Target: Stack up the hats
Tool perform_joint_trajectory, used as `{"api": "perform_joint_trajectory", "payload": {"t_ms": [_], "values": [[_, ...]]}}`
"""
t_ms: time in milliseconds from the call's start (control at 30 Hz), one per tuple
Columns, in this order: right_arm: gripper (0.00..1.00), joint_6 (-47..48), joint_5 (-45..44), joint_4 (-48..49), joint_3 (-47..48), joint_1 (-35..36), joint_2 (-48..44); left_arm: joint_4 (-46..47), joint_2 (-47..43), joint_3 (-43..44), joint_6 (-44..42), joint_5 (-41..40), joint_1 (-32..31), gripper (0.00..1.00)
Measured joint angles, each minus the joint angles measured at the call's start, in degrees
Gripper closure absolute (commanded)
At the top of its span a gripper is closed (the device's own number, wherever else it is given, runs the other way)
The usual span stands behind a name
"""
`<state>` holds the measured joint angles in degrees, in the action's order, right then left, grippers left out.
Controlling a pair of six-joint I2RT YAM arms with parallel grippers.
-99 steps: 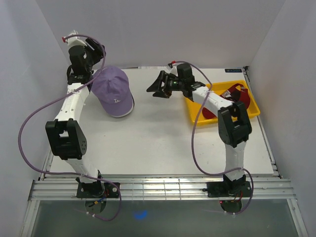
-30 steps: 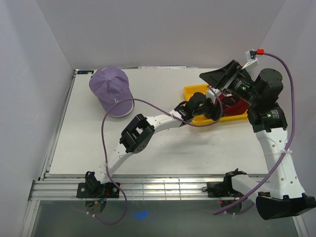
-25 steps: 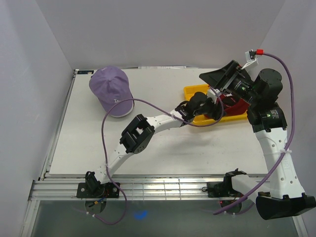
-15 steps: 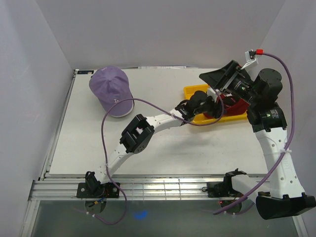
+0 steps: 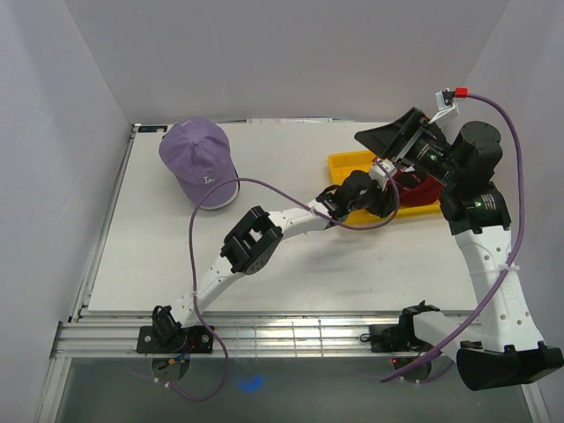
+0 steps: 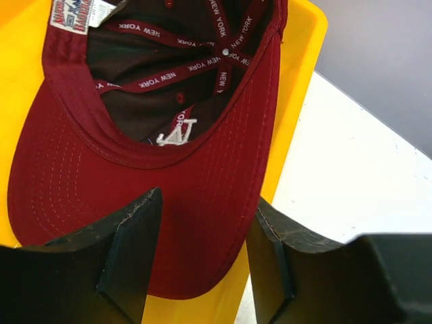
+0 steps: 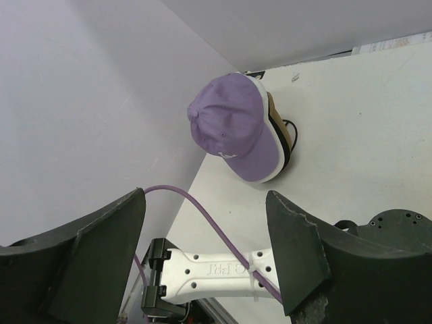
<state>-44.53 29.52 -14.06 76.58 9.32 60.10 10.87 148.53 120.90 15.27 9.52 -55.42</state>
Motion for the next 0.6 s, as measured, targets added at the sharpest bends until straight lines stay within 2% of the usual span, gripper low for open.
{"api": "perform_joint_trajectory", "payload": {"t_ms": [67,200,300,367,600], "values": [[0.23,0.0,0.1,0.0,0.0,0.0,0.0,-0.1,0.0,0.1,0.0,-0.8,-0.1,0.43],[0.23,0.2,0.2,0.0,0.0,0.0,0.0,-0.3,0.0,0.9,-0.3,-2.2,-0.3,0.59],[0.23,0.4,0.2,0.0,0.0,0.0,0.0,0.0,0.0,2.2,-0.5,-2.8,-0.3,0.79],[0.23,0.5,0.2,0.0,0.0,0.0,0.0,0.8,0.0,3.3,-0.7,-3.0,-0.3,1.00],[0.23,1.0,0.2,-0.2,0.1,0.0,0.5,1.6,0.0,4.7,3.0,-3.0,-0.2,1.00]]}}
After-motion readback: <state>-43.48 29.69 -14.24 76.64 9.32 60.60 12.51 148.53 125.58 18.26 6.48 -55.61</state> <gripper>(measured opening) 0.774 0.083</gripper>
